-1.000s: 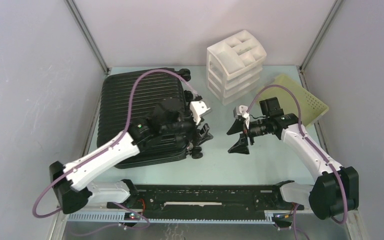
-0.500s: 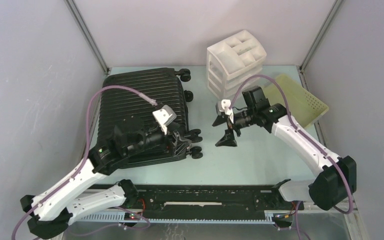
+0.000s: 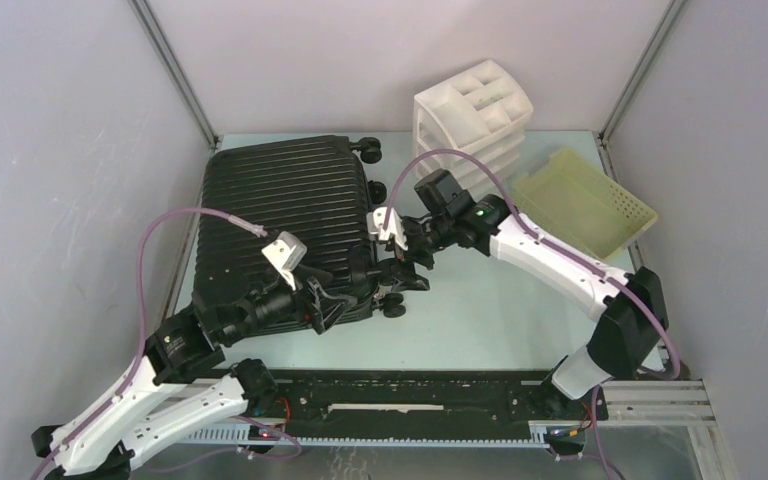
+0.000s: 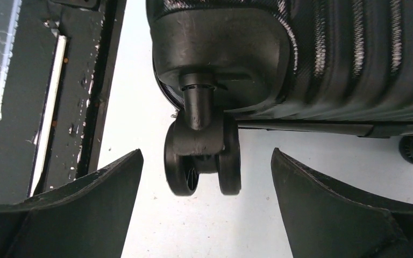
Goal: Open, take out, and arrange the luggage
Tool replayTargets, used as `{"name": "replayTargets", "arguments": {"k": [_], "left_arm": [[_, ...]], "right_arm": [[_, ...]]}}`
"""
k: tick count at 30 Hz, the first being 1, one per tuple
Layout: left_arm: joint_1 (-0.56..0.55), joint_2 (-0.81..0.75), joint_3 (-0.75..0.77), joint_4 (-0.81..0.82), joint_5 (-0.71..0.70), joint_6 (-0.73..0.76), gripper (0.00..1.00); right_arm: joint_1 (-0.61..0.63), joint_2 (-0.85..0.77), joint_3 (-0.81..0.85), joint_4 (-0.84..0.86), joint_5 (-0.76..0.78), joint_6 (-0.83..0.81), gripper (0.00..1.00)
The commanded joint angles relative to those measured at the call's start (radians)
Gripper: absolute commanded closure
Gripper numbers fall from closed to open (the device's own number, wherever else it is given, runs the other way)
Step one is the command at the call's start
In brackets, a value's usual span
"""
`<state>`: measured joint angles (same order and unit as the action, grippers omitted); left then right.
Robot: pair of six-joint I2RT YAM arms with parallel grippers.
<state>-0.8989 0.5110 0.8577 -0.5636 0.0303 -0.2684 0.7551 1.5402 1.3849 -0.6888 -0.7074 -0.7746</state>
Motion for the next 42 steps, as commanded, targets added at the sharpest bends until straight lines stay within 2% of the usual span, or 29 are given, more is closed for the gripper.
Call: {"name": "replayTargets", "arguments": {"k": [1,2,5,10,13,16,18,19,21,23,24,29,32,36,42], "left_arm": [[0.002,-0.025,-0.044,0.005,-0.02,-0.115,0.23],[0.002,-0.032,-0.044,-0.013,-0.026,-0.132,0.23],[0.003,-0.047,-0.008,-0.142,-0.17,-0.18,0.24],[0.014,-0.044,0.119,-0.381,-0.449,-0.258,0.23],[0.077,-0.04,0.184,-0.448,-0.578,-0.253,0.13],[0.233,-0.049,0.213,-0.397,-0.632,-0.173,0.01],[0.374,-0.045,0.219,-0.307,-0.585,-0.103,0.0],[0.484,-0.027,0.224,-0.268,-0.526,-0.073,0.0],[0.662,0.039,0.239,-0.211,-0.349,-0.049,0.0],[0.841,0.118,0.236,-0.165,-0.107,-0.054,0.0],[0.931,0.153,0.227,-0.142,-0.059,-0.059,0.01],[1.227,0.257,0.145,0.002,0.164,-0.104,0.01],[1.34,0.346,0.089,0.076,0.268,-0.136,0.01],[1.397,0.483,0.039,0.158,0.428,-0.198,0.01],[1.398,0.588,0.047,0.168,0.432,-0.177,0.01]], "right_arm": [[0.038,0.036,0.045,-0.034,0.085,0.006,0.03],[0.044,0.045,0.046,-0.034,0.089,0.005,0.04],[0.05,0.061,0.046,-0.024,0.09,0.011,0.11],[0.05,0.061,0.057,-0.045,0.066,-0.007,0.33],[0.049,0.052,0.055,-0.049,0.041,-0.011,0.52],[0.047,0.05,0.051,-0.045,0.02,-0.012,0.69],[0.045,0.052,0.05,-0.044,0.017,-0.011,0.77],[0.041,0.052,0.048,-0.044,0.013,-0.01,0.82],[0.03,0.049,0.045,-0.044,0.002,-0.003,0.87],[0.019,0.044,0.04,-0.044,-0.01,0.002,0.91],[0.015,0.04,0.036,-0.044,-0.018,0.005,0.93],[0.009,0.021,-0.002,-0.032,-0.042,0.011,0.97],[0.01,0.031,-0.006,-0.035,-0.052,0.013,0.98],[0.01,0.044,-0.006,-0.041,-0.058,0.015,0.99],[0.009,0.046,-0.014,-0.043,-0.071,0.019,0.99]]}}
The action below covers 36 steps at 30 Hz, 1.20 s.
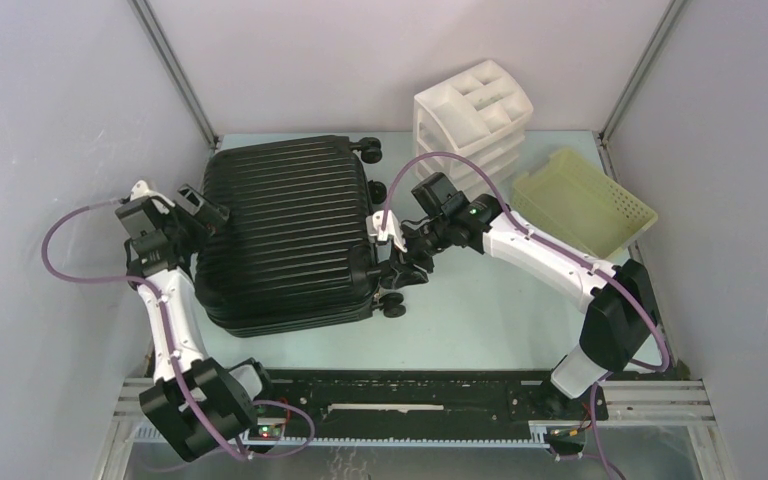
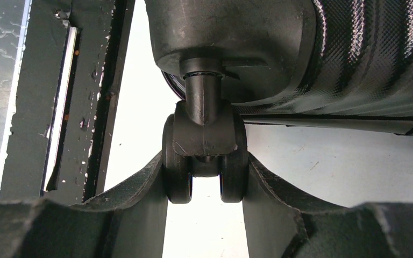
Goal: Open, take out, and arrange the luggage
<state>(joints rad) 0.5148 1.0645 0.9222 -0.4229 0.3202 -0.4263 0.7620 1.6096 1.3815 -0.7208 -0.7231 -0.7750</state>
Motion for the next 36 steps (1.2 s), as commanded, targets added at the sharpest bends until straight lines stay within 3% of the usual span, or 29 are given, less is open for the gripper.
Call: {"name": "replayTargets", "arguments": {"k": [1,10,14,31,36], "left_arm": [[-0.017,0.044,-0.015,0.024,0.139,-0.013,0.01],[-0.073,0.163,0.024,0.029,0.264,-0.005,0.18],[-0.184,0.219,0.081,0.029,0.246,-0.016,0.18],[-0.458,0.517,0.399,0.078,0.22,-0.091,0.18],[-0.485,0.504,0.485,0.07,0.099,-0.069,0.16]], "right_arm": [[0.002,-0.023,-0.01,-0.011,-0.059,0.02,0.99],[-0.028,-0.047,-0.012,0.0,-0.073,0.054,0.99],[-0.07,-0.075,-0.034,0.035,-0.078,0.085,1.0],[-0.235,-0.188,-0.219,0.313,0.026,0.343,1.0],[-0.267,-0.195,-0.246,0.358,0.01,0.395,1.0]]}}
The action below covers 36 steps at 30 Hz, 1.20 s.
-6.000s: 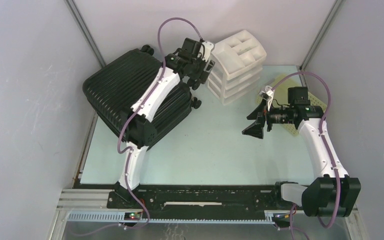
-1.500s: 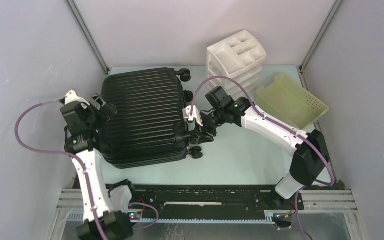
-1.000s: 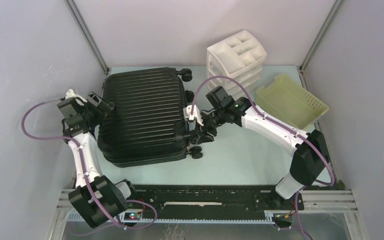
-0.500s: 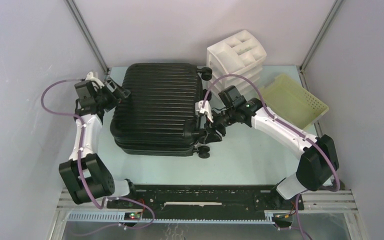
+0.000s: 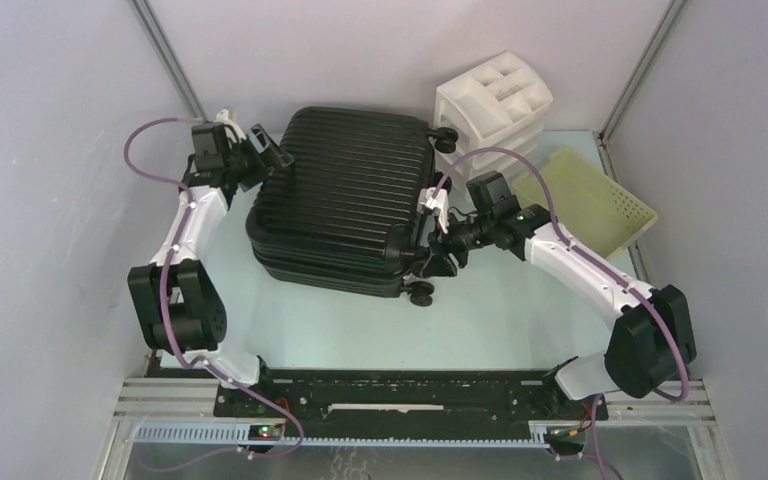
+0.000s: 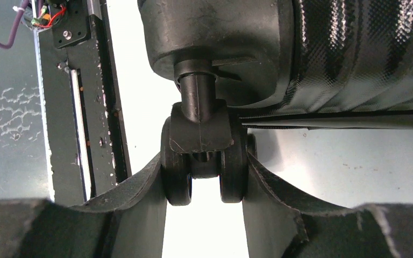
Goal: Open, take out, and arrange the luggage
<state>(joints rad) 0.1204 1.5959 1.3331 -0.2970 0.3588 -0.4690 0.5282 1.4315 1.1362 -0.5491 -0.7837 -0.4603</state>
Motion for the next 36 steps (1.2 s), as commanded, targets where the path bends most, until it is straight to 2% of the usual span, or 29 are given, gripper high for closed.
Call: {"name": "replayTargets", "arguments": {"k": [1,7,11,14,17,19,23,26,29,32,36], "left_arm": [[-0.091,-0.053,0.078,-0.059,0.022,-0.007,0.15],[-0.088,-0.253,0.054,-0.146,-0.049,0.096,0.12],[-0.095,-0.438,-0.102,-0.14,-0.011,0.071,0.12],[-0.128,-0.635,-0.262,-0.106,0.034,0.024,0.12],[-0.239,-0.817,-0.443,-0.015,0.061,-0.076,0.12],[-0.354,-0.915,-0.571,0.082,0.054,-0.184,0.13],[-0.71,-1.059,-0.757,0.207,-0.164,-0.237,0.13],[-0.991,-1.06,-0.886,0.382,-0.383,-0.217,0.13],[-1.16,-0.952,-0.974,0.588,-0.565,-0.192,0.14],[-1.248,-0.801,-0.983,0.712,-0.696,-0.161,0.15],[-1.274,-0.655,-0.999,0.843,-0.83,-0.184,0.2]], "right_arm": [[-0.034,-0.018,-0.003,0.193,0.069,0.089,1.0],[-0.014,-0.011,-0.005,0.228,0.048,0.156,1.0],[0.018,-0.013,-0.005,0.248,0.053,0.197,1.0],[0.03,-0.016,-0.005,0.26,0.06,0.224,1.0],[0.037,-0.019,-0.005,0.272,0.064,0.248,1.0],[0.039,-0.028,-0.005,0.275,0.063,0.252,1.0],[0.034,-0.054,-0.005,0.282,0.058,0.272,1.0],[0.046,-0.059,-0.004,0.285,0.051,0.28,1.0],[0.064,-0.056,-0.005,0.289,0.062,0.291,1.0],[0.066,-0.05,-0.005,0.293,0.068,0.305,1.0],[0.062,-0.049,-0.005,0.294,0.063,0.318,1.0]]}}
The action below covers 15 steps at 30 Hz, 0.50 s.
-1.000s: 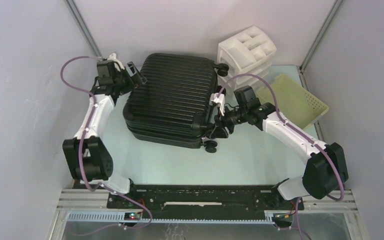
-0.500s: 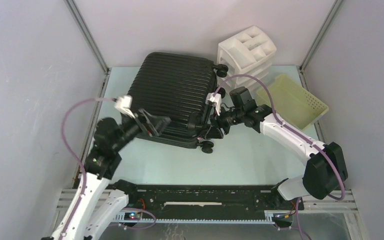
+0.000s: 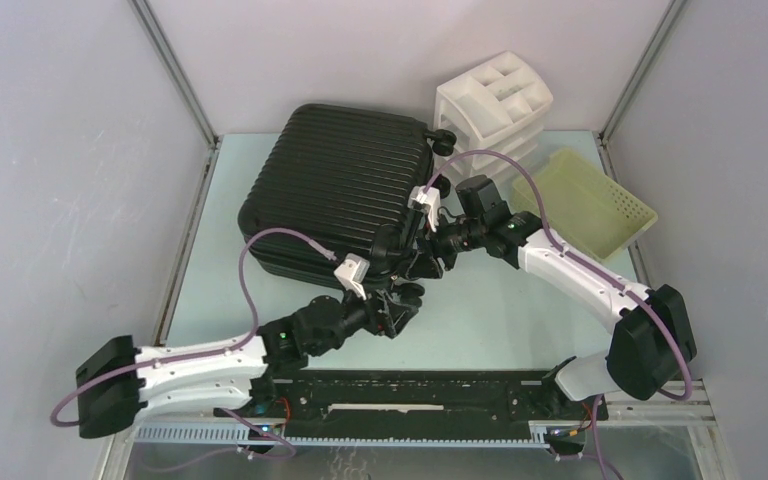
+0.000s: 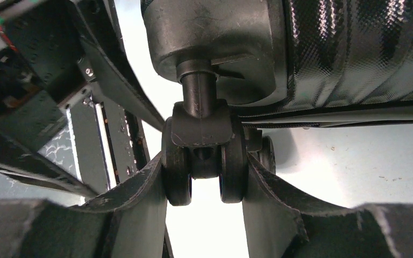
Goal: Open, take out, and arrange the luggage
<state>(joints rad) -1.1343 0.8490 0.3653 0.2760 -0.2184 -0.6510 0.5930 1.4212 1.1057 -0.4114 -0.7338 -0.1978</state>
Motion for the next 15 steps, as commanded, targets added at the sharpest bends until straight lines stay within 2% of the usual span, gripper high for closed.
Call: {"name": "replayTargets", "arguments": {"k": [1,4,7,13,15], "left_arm": [[-0.021,0.114,-0.036,0.297,-0.292,-0.016,0.23],[-0.037,0.166,-0.051,0.344,-0.404,-0.044,0.25],[-0.048,0.198,-0.065,0.357,-0.477,-0.071,0.31],[-0.065,0.255,-0.07,0.359,-0.554,-0.086,0.38],[-0.067,0.28,-0.061,0.363,-0.563,-0.07,0.46]], "right_arm": [[-0.001,-0.039,0.025,0.157,0.011,0.059,1.0],[0.0,-0.042,0.026,0.158,0.016,0.061,1.0],[0.0,-0.05,0.026,0.158,0.02,0.062,1.0],[0.008,-0.054,0.026,0.158,0.019,0.063,1.0],[0.011,-0.056,0.025,0.157,0.02,0.061,1.0]]}}
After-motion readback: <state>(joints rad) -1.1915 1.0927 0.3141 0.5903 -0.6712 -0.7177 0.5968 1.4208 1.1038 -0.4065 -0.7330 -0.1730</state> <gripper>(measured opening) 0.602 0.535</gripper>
